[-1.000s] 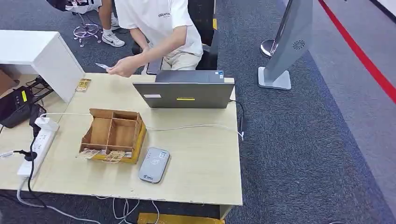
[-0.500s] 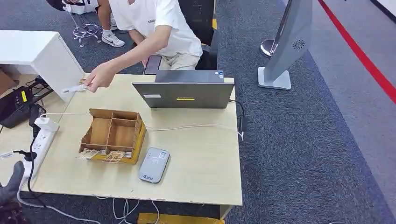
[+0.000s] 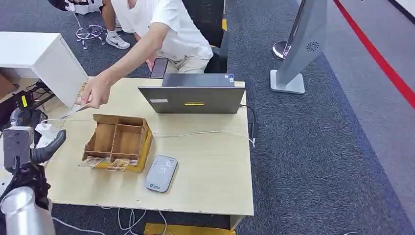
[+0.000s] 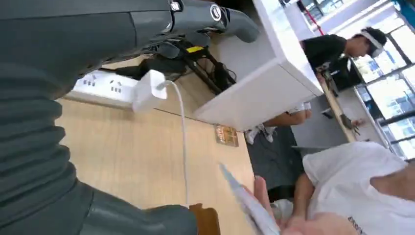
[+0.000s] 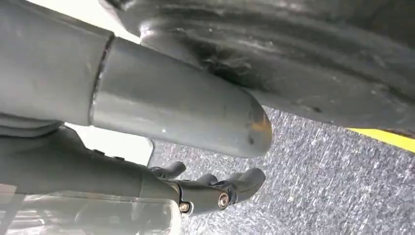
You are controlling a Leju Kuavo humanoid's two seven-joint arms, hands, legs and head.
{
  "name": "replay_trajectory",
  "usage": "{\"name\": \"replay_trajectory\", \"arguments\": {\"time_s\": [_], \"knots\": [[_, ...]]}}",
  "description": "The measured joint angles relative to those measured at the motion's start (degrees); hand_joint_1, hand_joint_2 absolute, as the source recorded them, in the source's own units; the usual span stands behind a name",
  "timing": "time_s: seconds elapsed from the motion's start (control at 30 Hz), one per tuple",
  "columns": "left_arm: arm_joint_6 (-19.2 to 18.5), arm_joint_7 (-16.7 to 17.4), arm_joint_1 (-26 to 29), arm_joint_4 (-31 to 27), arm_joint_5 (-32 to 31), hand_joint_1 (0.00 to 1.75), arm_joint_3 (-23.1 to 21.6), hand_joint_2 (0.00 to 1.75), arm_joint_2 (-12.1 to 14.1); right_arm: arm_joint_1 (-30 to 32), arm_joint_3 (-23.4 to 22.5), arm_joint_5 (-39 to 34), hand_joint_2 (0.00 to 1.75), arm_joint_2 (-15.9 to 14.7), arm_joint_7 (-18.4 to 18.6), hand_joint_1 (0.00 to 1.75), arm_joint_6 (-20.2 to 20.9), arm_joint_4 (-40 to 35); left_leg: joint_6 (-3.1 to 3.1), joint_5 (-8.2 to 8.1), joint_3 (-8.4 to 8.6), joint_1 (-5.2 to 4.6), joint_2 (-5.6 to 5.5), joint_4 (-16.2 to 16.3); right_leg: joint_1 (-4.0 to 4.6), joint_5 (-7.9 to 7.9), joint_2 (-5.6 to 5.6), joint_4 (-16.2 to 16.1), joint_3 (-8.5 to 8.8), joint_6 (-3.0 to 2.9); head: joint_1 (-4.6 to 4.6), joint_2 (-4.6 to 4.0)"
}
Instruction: Pass the card to the sensor for recognition and then transmit it.
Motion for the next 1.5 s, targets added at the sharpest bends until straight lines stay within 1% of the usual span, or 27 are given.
{"name": "replay_trajectory", "arguments": {"time_s": [0.2,0.23,0.27,0.93,1.03,1.13,1.2,1.33,1.5], "knots": [[2.43,3.69,-4.07,0.15,-9.90,0.00,-6.19,1.75,1.18,-0.51,0.79,0.22,0.00,0.02,1.97,0.00,-1.29,-0.74,0.00,0.00,0.00,0.00,0.00,0.01,0.00,0.00,0.01,0.01,0.00,0.00,-0.04,0.00],[2.90,4.39,-4.71,0.22,-11.79,0.33,-7.38,1.75,1.42,-0.56,1.05,0.24,0.00,0.04,2.33,0.00,-1.79,-0.98,0.00,0.01,0.00,0.00,0.00,0.01,0.00,0.00,0.01,0.01,-0.01,0.00,-0.04,0.00],[3.17,4.92,-5.25,0.28,-13.18,1.75,-8.26,1.75,1.53,-0.58,1.18,0.37,0.00,0.02,2.53,0.00,-2.10,-1.11,0.01,0.02,0.00,0.00,0.00,0.01,0.00,0.00,0.01,0.01,0.00,0.00,-0.02,0.00],[11.78,17.88,-17.24,1.64,-47.21,1.75,-29.42,1.75,5.31,-1.18,4.22,3.10,0.00,-0.74,4.55,0.00,-2.93,-2.21,-0.01,0.04,-0.02,0.00,-0.01,0.04,0.00,0.06,0.03,0.02,0.00,0.02,-0.02,0.00],[13.53,19.63,-18.72,1.90,-52.06,1.75,-32.57,1.75,5.68,-1.35,4.55,3.28,0.00,-0.98,4.92,0.00,-2.93,-2.45,-0.01,0.04,-0.01,0.00,0.00,0.04,0.00,0.06,0.04,0.02,0.01,0.02,-0.02,0.00],[16.24,21.72,-19.73,2.10,-57.92,1.75,-34.92,1.75,5.88,-1.46,5.16,3.58,0.00,-1.14,5.24,0.00,-2.93,-2.64,0.00,0.04,-0.02,0.00,0.01,0.04,0.00,0.06,0.04,0.03,0.00,0.02,-0.04,0.00],[17.07,22.16,-20.12,2.14,-59.09,1.75,-35.80,1.75,5.97,-1.47,5.40,3.84,0.00,-1.22,5.35,0.00,-2.93,-2.82,-0.01,0.04,-0.02,0.00,0.00,0.04,0.00,0.06,0.04,0.03,0.01,0.02,-0.04,0.00],[18.51,22.03,-19.76,2.05,-59.18,1.75,-37.11,1.75,6.08,-1.48,5.57,3.82,0.00,-1.38,5.40,0.00,-2.93,-3.02,-0.01,0.04,-0.02,0.00,0.00,0.03,0.00,0.06,0.04,0.04,0.02,0.02,0.00,0.00],[20.74,19.19,-14.65,-3.00,-59.16,1.75,-39.76,1.75,6.08,-1.46,5.57,2.93,0.00,-1.38,5.31,0.00,-2.93,-3.06,0.00,0.04,-0.03,-0.01,0.01,0.04,-0.01,0.05,0.05,0.03,0.01,0.03,-0.02,0.00]]}}
